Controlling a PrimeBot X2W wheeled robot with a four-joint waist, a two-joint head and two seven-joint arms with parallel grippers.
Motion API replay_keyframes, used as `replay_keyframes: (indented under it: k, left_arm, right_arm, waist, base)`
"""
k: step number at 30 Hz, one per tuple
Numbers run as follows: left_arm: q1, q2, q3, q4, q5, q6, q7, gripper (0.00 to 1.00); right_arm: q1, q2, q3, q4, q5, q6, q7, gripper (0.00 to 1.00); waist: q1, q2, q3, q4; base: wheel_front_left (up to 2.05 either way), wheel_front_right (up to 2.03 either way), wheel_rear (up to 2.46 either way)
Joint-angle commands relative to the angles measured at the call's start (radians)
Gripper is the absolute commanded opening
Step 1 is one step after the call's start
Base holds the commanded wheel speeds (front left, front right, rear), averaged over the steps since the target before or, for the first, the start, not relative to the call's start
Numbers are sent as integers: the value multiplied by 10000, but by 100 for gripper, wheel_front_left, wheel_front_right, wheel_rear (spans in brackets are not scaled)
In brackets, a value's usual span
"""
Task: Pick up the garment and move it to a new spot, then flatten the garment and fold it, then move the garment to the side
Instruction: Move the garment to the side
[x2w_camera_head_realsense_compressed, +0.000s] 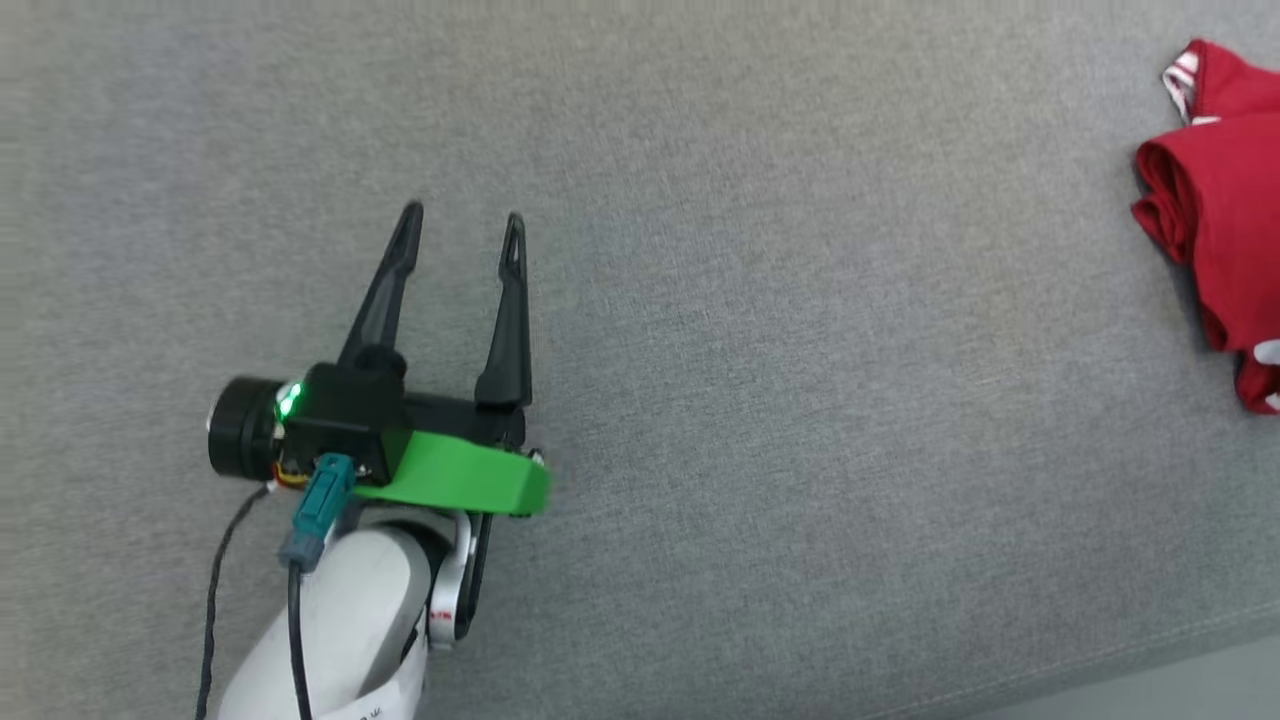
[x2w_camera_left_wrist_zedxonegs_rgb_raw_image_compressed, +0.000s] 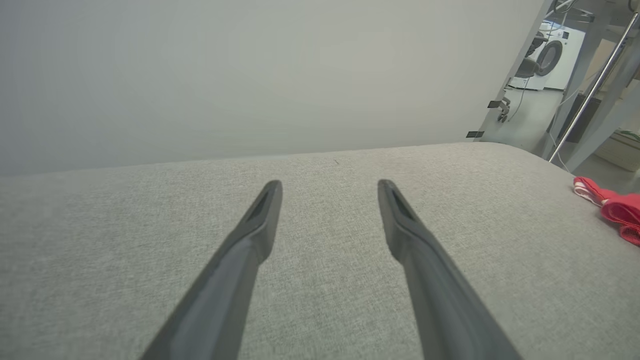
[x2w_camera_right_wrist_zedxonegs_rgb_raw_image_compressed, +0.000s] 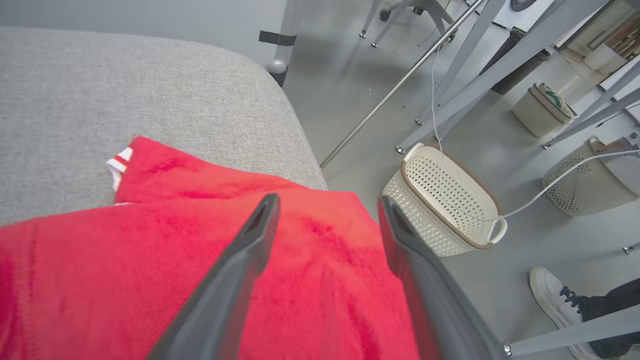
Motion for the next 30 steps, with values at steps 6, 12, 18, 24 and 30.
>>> replay_keyframes:
  k: [6, 12, 18, 24, 30]
  left_arm:
    - [852, -283, 201, 608, -449, 50, -341, 100]
    - [1459, -395, 526, 1055, -732, 83, -467, 100]
    - [2073, -508, 949, 1351, -930, 151, -514, 100]
    - [2573, -464, 1441, 1510, -959, 120, -526, 100]
    - [3077, -288, 1707, 1643, -931, 13, -528, 100]
  right_arm:
    - [2312, 1169, -954, -2358, -58, -15, -87, 100]
    - [4205, 2305, -1169, -4465, -22, -15, -88, 100]
    - [5772, 3263, -896, -6274, -1, -15, -54, 100]
    - [7017, 3982, -549, -8102, -2, -15, 363, 100]
    - [8013, 4427, -384, -9694, -113, -15, 1050, 100]
  waist:
    - [0, 0, -1643, 885]
    - [0, 0, -2427, 1252]
    - [0, 0, -3159, 1602]
    - [0, 0, -3776, 1887]
    - [0, 0, -4253, 1988]
  base:
    - [0, 0, 0]
    - [0, 0, 0]
    - [0, 0, 0]
    - [0, 0, 0]
    - [0, 0, 0]
